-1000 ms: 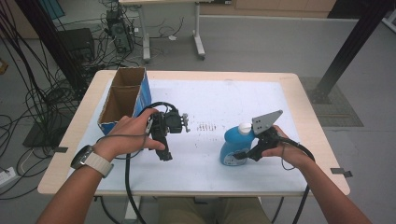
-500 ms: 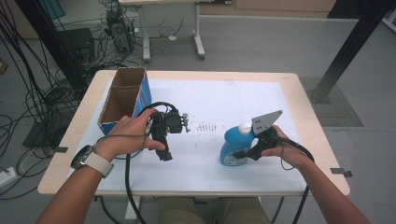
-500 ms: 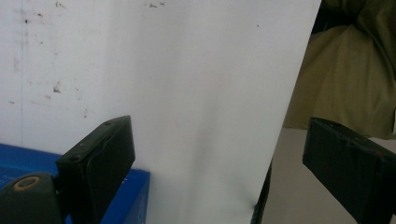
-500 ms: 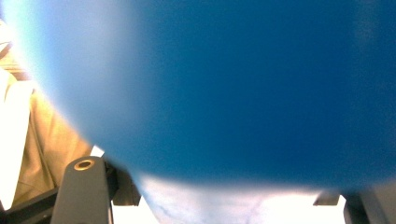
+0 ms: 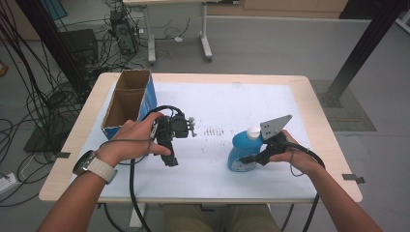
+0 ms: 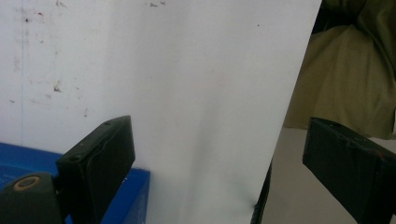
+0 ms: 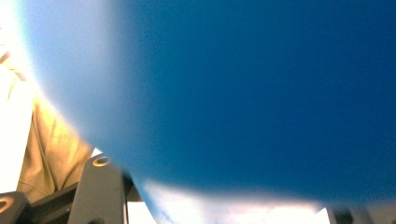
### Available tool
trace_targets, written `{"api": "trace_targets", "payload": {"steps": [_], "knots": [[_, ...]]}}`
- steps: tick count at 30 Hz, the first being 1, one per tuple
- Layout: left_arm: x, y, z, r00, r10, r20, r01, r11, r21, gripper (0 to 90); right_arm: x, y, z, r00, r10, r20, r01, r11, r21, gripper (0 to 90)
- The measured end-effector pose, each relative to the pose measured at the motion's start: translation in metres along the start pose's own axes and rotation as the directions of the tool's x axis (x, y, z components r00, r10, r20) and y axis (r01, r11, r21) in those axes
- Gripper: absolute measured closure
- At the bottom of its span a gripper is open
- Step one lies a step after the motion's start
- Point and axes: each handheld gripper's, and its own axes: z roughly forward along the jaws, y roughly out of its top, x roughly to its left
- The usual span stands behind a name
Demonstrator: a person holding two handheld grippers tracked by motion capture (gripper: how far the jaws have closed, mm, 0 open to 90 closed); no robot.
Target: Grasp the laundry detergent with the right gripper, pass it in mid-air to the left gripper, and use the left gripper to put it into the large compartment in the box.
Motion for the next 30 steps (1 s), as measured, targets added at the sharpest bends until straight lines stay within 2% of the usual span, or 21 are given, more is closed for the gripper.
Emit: {"api": "trace_targets", "payload": {"steps": [12,30], "knots": [[0.0001,-0.0001,-0.0001,1.0,-0.001,0.0,0.001,1.0,0.001,9.6,0.0005,-0.0038,0.0005,1.0,-0.004,-0.001,0.004,1.0,-0.011,42.2],[-0.0005,0.0007,-0.0002,1.0,0.002,0.001,-0.002,1.0,0.002,9.6,0.0008,-0.007,0.0004,0.9999,-0.011,-0.001,0.011,0.999,-0.036,43.0]]}}
